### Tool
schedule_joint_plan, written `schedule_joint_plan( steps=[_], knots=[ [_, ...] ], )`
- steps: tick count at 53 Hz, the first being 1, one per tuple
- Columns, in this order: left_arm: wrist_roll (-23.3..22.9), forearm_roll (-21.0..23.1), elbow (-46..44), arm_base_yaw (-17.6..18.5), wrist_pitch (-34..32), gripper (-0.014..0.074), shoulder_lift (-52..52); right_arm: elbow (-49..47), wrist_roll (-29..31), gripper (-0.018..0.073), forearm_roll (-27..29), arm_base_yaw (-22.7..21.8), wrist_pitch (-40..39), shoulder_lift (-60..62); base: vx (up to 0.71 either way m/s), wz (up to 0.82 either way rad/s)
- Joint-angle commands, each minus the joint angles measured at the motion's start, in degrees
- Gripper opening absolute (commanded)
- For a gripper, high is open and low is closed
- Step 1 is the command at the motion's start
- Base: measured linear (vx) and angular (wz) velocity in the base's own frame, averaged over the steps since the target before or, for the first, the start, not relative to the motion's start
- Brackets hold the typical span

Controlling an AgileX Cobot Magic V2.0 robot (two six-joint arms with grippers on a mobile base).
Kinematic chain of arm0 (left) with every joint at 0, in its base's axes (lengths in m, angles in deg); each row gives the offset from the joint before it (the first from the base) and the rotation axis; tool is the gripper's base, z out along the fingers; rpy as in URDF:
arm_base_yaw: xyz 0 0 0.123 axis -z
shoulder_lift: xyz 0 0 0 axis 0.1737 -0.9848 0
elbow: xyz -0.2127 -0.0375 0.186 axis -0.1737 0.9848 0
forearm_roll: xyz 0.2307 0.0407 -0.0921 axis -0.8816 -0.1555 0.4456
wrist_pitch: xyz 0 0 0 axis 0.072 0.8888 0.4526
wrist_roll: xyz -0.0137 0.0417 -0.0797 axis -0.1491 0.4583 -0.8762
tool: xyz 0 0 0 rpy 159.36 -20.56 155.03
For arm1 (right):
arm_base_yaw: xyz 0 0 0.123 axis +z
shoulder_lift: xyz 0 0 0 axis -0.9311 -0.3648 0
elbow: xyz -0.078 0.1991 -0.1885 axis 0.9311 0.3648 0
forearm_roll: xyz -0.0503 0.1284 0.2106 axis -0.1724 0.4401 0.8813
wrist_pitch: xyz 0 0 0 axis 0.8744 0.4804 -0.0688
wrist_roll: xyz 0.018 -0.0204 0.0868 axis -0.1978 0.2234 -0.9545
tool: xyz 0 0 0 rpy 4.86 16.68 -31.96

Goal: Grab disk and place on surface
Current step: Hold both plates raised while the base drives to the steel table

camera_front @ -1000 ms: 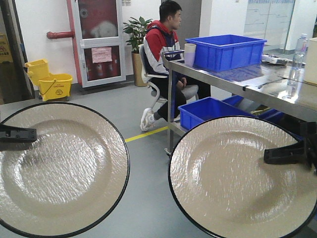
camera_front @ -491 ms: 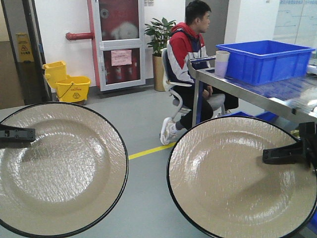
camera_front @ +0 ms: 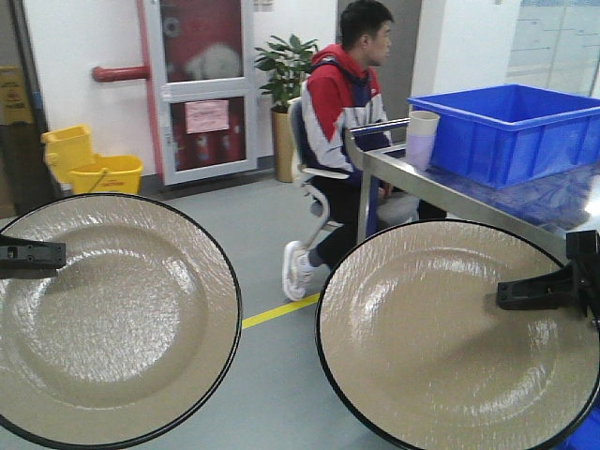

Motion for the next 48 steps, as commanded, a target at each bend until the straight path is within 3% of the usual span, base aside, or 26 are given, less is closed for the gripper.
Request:
schedule_joint_plan(
  steps=[1, 48],
  knots=[
    [-0.51, 7.72, -1.89, 0.11, -1.01, -0.0008, 2.23, -1.76, -0.16, -0.0009, 7.64, -0.16, 0.13, 2.32, 0.52, -0.31],
    [-0.51, 7.68, -1.89, 0.11, -1.24, -0.0008, 2.23, -1.76, -0.16, -0.0009, 7.64, -0.16, 0.01, 2.32, 0.43, -0.54]
  ],
)
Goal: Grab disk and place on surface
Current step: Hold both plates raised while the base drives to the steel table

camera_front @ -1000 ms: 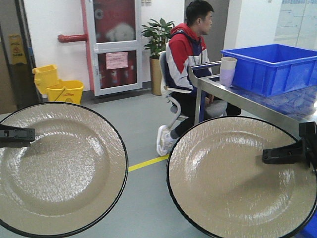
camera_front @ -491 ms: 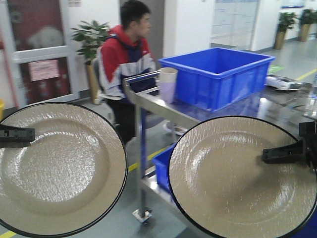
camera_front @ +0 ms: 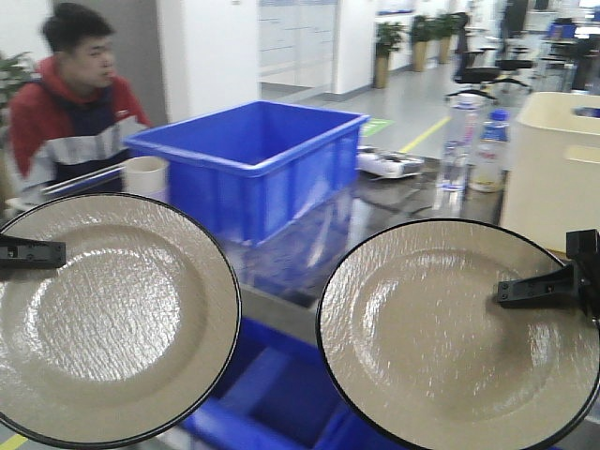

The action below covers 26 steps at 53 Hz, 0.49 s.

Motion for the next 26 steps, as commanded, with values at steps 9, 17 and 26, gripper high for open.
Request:
schedule_joint_plan(
  steps=[9, 17, 26],
  knots=[
    [-0.51, 7.68, -1.89, 0.11, -0.84, -0.0008, 2.23, -1.76, -0.16, -0.0009, 7.64, -0.16, 0.18, 2.32, 0.3, -0.63],
    [-0.51, 7.68, -1.89, 0.11, -0.84, -0.0008, 2.23, -1.76, -0.16, -0.0009, 7.64, -0.16, 0.18, 2.32, 0.28, -0.61],
    [-0.51, 7.68, -1.89, 0.11, -0.84, -0.0008, 2.23, -1.76, -0.16, -0.0009, 7.64, -0.16, 0.18, 2.32, 0.27, -0.59]
  ],
)
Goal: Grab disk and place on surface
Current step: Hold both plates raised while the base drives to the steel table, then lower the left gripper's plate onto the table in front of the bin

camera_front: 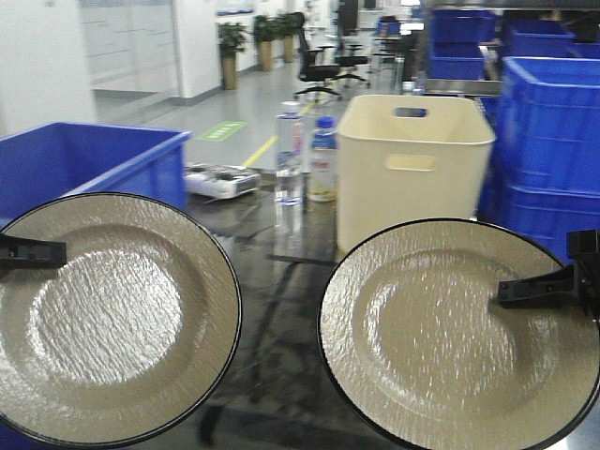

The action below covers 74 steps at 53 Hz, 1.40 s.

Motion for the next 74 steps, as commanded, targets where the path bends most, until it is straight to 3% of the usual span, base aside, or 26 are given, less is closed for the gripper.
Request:
schedule_joint_plan(
  steps=[1, 24, 74],
  knots=[
    [-0.51, 7.63, -1.89, 0.11, -0.84, -0.0008, 2.23, -1.76, -0.16, -0.0009, 7.64, -0.16, 0.18, 2.32, 0.25, -0.56],
    [-0.51, 7.63, -1.89, 0.11, -0.84, -0.0008, 2.23, -1.76, -0.16, -0.0009, 7.64, -0.16, 0.18, 2.32, 0.22, -0.39],
    [-0.51, 7.68, -1.89, 0.11, -0.81, -0.0008, 2.23, -1.76, -0.17, -0.0009, 9.81, -0.16, -0.29, 2.32, 0.06, -0.06]
  ],
)
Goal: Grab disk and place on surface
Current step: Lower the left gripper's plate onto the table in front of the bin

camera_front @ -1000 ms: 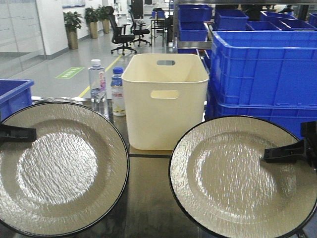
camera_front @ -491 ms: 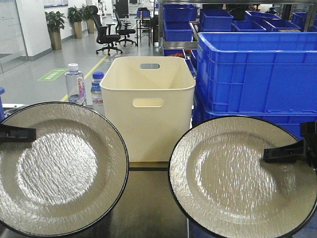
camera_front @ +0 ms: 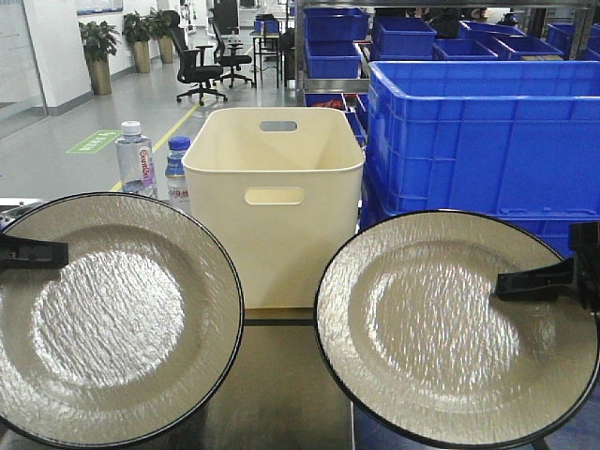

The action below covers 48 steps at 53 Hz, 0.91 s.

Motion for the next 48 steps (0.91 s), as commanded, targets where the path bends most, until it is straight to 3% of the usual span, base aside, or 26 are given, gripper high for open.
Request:
schedule_joint_plan(
  steps=[1, 14, 21, 30, 40, 48],
  knots=[
    [-0.51, 7.68, -1.89, 0.11, -0.94, -0.0008, 2.23, -1.76, -0.17, -0.0009, 7.73, -0.16, 0.05, 2.32, 0.0, 0.0],
    [-0.58, 7.96, -1.89, 0.11, -2.96, -0.0008, 1.86, -1.76, 0.1, -0.0009, 7.54, -0.16, -5.31, 2.32, 0.0, 0.0],
    [-1.08, 7.45, -1.89, 1.84, 0.19, -0.0008, -0.62, -1.76, 0.78, -0.0009, 6.86, -0.16, -6.62, 2.32, 0.0, 0.0],
    [-0.92, 7.43, -1.89, 9.58, -3.9, -0.0004, -5.68, -1.76, 2.86, -0.0009, 12.2, -0.16, -6.47, 2.32, 0.0, 0.0],
    [-0.52, 7.96, -1.89, 20.32, -16.27, -0.0002, -12.2, -1.76, 5.2, -0.0009, 19.58, -0.16, -5.28, 2.32, 0.0, 0.0],
    [0.74, 10.33, -1.89, 26.57, -20.73, -0.0001, -17.85, -1.76, 6.49, -0.0009, 20.27, -0.16, -4.89, 2.32, 0.0, 0.0]
  ],
)
